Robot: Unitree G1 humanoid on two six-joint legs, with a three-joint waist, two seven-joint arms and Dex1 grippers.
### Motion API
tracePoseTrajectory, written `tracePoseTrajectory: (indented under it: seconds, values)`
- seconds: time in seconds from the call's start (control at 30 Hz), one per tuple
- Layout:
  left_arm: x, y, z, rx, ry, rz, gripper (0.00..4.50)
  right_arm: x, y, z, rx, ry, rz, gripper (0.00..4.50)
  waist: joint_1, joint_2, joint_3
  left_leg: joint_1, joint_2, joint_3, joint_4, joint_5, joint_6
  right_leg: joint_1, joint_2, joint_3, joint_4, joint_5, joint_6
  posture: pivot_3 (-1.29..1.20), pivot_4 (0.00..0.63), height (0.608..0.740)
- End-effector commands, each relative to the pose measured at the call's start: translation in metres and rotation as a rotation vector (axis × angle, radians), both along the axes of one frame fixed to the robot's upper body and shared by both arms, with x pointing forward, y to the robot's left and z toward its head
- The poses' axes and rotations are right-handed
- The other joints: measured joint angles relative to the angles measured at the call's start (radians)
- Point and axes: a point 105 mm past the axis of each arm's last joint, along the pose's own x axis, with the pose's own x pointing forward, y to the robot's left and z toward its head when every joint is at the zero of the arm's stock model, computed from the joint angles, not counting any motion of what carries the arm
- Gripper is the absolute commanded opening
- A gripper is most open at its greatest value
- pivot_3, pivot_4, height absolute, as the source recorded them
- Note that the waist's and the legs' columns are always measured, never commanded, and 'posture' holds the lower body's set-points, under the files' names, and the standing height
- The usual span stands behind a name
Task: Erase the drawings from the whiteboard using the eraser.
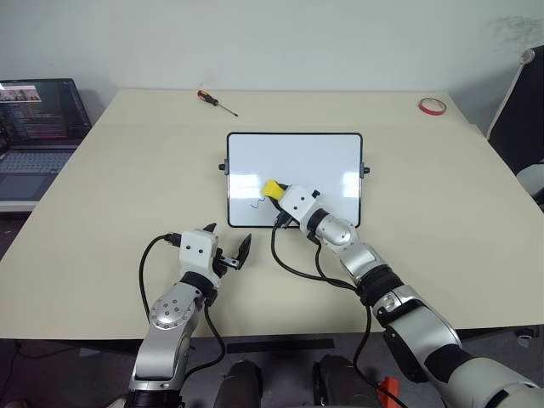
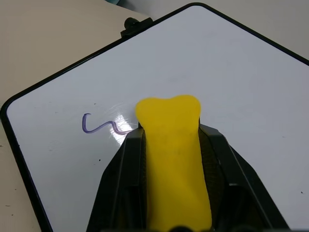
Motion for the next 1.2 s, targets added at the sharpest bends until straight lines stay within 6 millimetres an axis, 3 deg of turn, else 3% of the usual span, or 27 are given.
tracePoseTrajectory:
  seconds: [0.03,0.2,0.4,0.6,0.73,0.93,1.03,1.2]
  values:
    - [0.0,-0.001,0.019,0.004,-0.069,-0.005,4.5,-0.023,0.018,-0.021,-0.063,0.069,0.14,1.15,-0.001,0.0,0.0,0.0,0.0,0.0,0.0,0.0,0.0,0.0,0.0,0.0,0.0,0.0,0.0,0.0,0.15,0.74]
    - [-0.001,-0.002,0.018,0.002,-0.065,-0.002,4.5,-0.024,0.017,-0.025,-0.089,0.085,0.15,1.15,0.0,0.0,0.0,-0.001,0.0,-0.001,-0.001,0.0,0.0,0.0,0.0,0.0,0.0,0.0,0.0,0.0,0.15,0.74]
    - [0.0,-0.004,0.018,-0.001,-0.066,-0.004,4.5,0.012,0.0,0.014,-0.04,-0.062,-0.06,1.15,0.001,0.001,0.001,-0.001,-0.001,-0.002,0.0,0.0,0.0,0.0,0.0,-0.001,0.0,0.0,0.0,0.0,0.15,0.74]
    - [0.002,-0.005,0.018,-0.002,-0.065,-0.009,4.5,0.024,0.0,0.032,-0.033,-0.158,-0.151,1.15,0.004,0.001,0.0,-0.003,-0.001,-0.004,-0.001,0.0,0.0,-0.001,0.0,0.0,-0.001,0.0,0.0,0.0,0.15,0.74]
    - [0.001,-0.005,0.018,-0.003,-0.063,-0.014,4.5,0.015,0.009,0.022,-0.05,-0.136,-0.086,1.15,0.002,0.001,0.0,-0.003,-0.001,-0.004,-0.001,0.0,0.0,-0.001,0.0,0.0,-0.001,0.0,0.0,0.0,0.15,0.74]
    - [0.001,-0.006,0.016,-0.003,-0.059,-0.018,4.5,-0.02,0.025,0.002,-0.068,-0.085,0.131,1.15,0.001,0.001,0.001,-0.004,-0.001,-0.004,-0.001,0.0,0.0,-0.001,0.0,0.0,-0.001,0.0,0.0,0.0,0.15,0.74]
    - [0.002,-0.007,0.016,-0.005,-0.06,-0.022,4.5,-0.026,0.021,0.0,-0.097,-0.09,0.156,1.15,0.002,0.001,0.001,-0.004,-0.001,-0.006,-0.001,0.0,0.0,-0.002,0.0,-0.001,-0.001,0.0,0.0,0.0,0.15,0.74]
    - [0.002,-0.01,0.016,-0.008,-0.058,-0.036,4.5,-0.016,0.001,0.005,-0.086,-0.086,0.09,1.15,0.003,0.001,0.001,-0.004,-0.001,-0.008,-0.001,0.0,0.0,-0.002,0.0,-0.002,-0.001,0.0,0.0,0.0,0.15,0.74]
